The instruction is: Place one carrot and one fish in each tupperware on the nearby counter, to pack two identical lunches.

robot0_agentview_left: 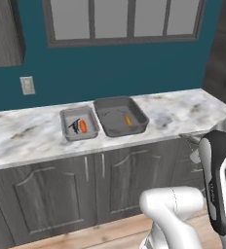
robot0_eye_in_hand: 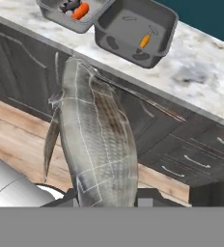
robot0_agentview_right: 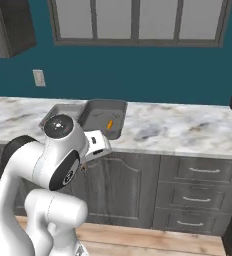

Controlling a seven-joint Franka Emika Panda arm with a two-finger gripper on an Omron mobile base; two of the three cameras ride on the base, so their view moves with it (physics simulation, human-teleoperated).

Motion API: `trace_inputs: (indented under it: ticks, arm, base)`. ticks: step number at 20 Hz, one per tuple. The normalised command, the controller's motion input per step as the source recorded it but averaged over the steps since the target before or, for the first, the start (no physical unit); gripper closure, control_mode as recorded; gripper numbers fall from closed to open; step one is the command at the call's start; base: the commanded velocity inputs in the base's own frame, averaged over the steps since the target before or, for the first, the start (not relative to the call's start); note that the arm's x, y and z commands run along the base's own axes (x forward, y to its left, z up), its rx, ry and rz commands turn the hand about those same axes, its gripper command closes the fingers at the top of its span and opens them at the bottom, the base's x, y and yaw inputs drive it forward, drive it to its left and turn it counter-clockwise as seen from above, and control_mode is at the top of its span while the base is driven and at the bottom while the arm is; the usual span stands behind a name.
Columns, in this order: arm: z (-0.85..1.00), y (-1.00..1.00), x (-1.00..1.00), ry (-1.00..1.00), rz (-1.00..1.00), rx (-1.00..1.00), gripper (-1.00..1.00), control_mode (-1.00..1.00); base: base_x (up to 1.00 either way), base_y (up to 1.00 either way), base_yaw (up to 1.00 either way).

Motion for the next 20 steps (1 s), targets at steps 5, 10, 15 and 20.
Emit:
trace_inputs:
  ticks: [5, 10, 15, 20]
  arm:
    - [0.00, 0.00, 0.00, 0.00, 0.00, 0.00, 1.00, 1.00]
    - [0.00, 0.00, 0.00, 0.00, 0.00, 0.00, 1.00, 1.00]
    - [0.00, 0.00, 0.00, 0.00, 0.00, 0.00, 1.00, 1.00]
    - [0.00, 0.00, 0.00, 0.00, 0.00, 0.00, 1.00, 1.00]
  base:
    - [0.22, 0.80, 0.00]
    - [0.40, -0.10, 0.00]
    - [0.59, -0.15, 0.00]
    - [0.90, 0.00, 0.00]
